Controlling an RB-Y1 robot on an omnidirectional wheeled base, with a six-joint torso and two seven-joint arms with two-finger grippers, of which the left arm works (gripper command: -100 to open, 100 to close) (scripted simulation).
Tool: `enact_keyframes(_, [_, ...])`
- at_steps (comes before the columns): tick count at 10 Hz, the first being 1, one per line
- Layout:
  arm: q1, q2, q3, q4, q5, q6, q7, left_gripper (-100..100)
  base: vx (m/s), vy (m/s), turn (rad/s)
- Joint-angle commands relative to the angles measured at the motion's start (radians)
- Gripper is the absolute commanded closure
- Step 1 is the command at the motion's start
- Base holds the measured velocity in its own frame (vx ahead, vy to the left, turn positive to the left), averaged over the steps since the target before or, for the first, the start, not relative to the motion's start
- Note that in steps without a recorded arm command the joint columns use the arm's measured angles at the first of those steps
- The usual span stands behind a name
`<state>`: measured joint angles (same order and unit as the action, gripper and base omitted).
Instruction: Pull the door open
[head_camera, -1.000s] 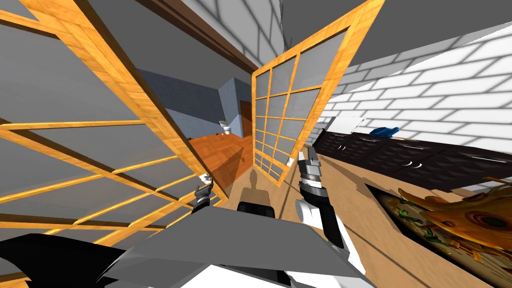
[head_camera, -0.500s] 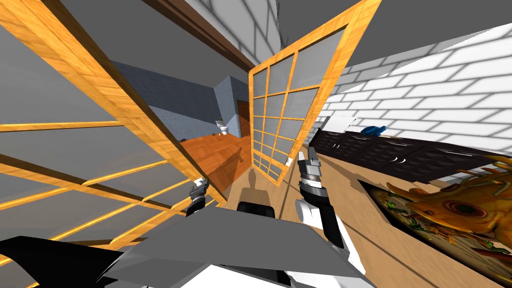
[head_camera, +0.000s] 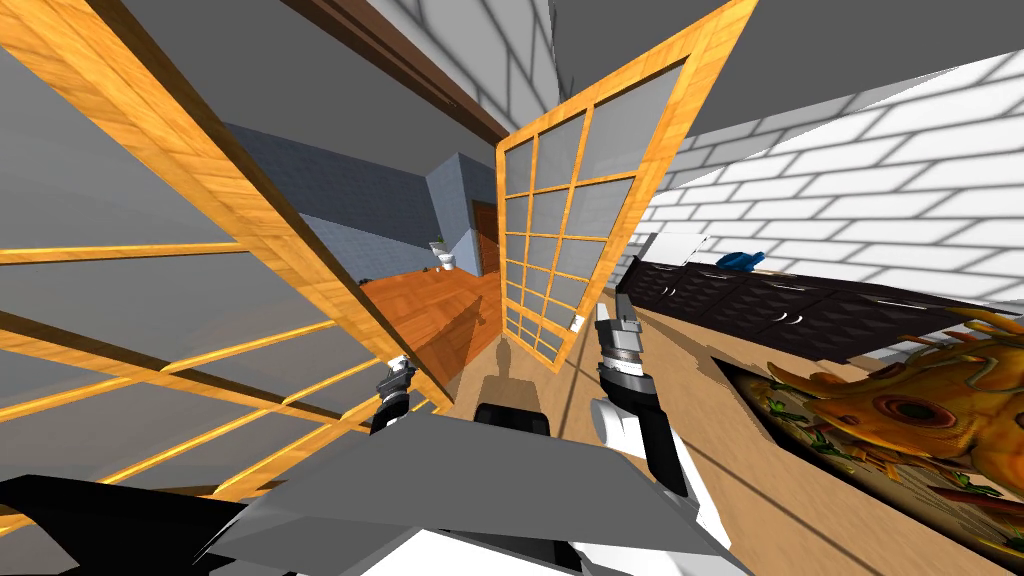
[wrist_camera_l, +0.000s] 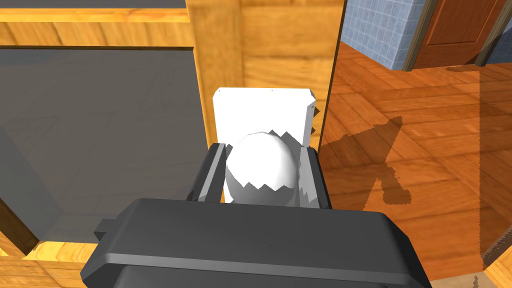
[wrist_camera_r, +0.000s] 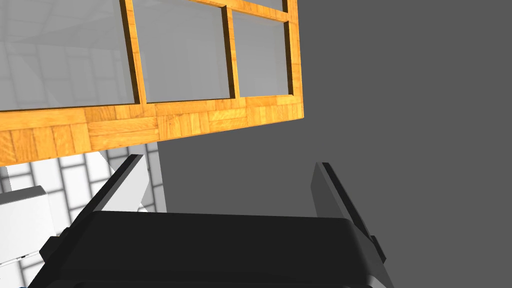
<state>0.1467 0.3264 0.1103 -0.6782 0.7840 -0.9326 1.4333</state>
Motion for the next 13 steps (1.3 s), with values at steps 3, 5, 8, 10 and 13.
enact_keyframes(3, [0.0,-0.001,-0.001,0.0,0.0,0.0,0.0,100,0.0,0.0,0.0])
enact_keyframes(5, [0.003,0.004,-0.015,-0.008,-0.009,0.002,0.009,100,-0.035,-0.022,-0.012])
enact_keyframes(8, [0.008,0.01,-0.038,-0.02,-0.023,0.006,0.024,100,-0.172,-0.089,-0.029])
enact_keyframes(10, [0.013,0.016,-0.059,-0.031,-0.036,0.01,0.038,100,-0.167,-0.056,-0.037])
enact_keyframes(13, [0.019,0.025,-0.091,-0.048,-0.056,0.015,0.06,100,-0.241,-0.025,-0.076])
